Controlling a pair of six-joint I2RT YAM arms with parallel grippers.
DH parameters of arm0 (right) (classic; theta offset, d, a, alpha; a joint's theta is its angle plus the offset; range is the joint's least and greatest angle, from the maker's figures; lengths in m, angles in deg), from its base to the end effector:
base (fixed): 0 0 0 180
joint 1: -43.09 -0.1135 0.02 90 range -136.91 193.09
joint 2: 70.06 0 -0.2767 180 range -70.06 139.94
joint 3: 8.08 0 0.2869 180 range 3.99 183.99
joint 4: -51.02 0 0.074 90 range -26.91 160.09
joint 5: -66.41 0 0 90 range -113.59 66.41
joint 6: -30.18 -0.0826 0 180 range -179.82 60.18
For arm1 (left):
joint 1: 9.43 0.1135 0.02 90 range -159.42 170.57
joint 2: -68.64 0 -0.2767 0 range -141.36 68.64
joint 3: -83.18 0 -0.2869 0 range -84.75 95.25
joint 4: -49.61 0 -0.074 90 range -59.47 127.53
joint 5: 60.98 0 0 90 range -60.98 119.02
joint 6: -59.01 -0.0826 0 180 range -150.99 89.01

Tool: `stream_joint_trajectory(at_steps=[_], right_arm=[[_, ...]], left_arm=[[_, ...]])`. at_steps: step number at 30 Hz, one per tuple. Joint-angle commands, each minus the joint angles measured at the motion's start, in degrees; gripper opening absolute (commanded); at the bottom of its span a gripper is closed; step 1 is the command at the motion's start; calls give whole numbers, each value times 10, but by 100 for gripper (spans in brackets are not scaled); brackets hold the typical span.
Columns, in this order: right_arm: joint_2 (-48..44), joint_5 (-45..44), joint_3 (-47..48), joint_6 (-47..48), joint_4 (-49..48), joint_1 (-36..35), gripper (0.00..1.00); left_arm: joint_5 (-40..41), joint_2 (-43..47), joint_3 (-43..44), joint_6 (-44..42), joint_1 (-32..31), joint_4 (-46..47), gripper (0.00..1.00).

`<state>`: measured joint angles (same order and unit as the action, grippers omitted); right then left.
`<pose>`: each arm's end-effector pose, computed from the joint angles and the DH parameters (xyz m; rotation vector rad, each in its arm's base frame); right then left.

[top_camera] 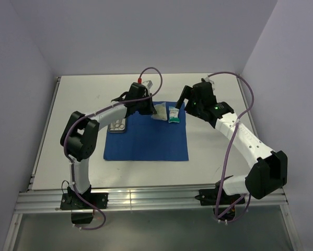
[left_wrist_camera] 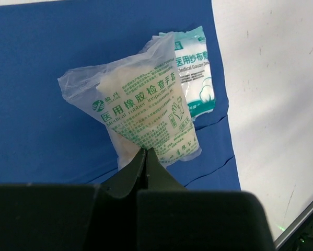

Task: Open and lay out the surgical kit

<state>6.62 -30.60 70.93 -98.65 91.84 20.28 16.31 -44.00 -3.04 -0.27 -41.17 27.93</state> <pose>0.3404 0.1322 0.2973 0.3833 2.2419 0.4424 0.4288 -0.2866 0.1757 0.1440 2.3910 -0.7991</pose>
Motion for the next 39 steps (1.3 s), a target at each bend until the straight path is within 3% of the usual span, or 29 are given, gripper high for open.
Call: stream_joint_trajectory(at_steps=[1, 25, 28, 32, 35, 39], right_arm=[[-16, -2, 3, 11, -4, 7, 100], [12, 24, 18, 27, -12, 8, 100], [15, 23, 22, 29, -11, 8, 100], [22, 27, 27, 30, -9, 8, 100], [27, 30, 28, 29, -12, 8, 100], [34, 33, 32, 31, -26, 8, 96]], left_arm=[[3, -13, 35, -15, -11, 34, 0], [39, -62, 66, -52, -9, -1, 2], [37, -65, 65, -50, -3, -5, 9], [33, -65, 60, -51, 1, -4, 30], [23, -61, 62, -53, 5, -6, 40], [17, -36, 57, -55, 11, -2, 42]])
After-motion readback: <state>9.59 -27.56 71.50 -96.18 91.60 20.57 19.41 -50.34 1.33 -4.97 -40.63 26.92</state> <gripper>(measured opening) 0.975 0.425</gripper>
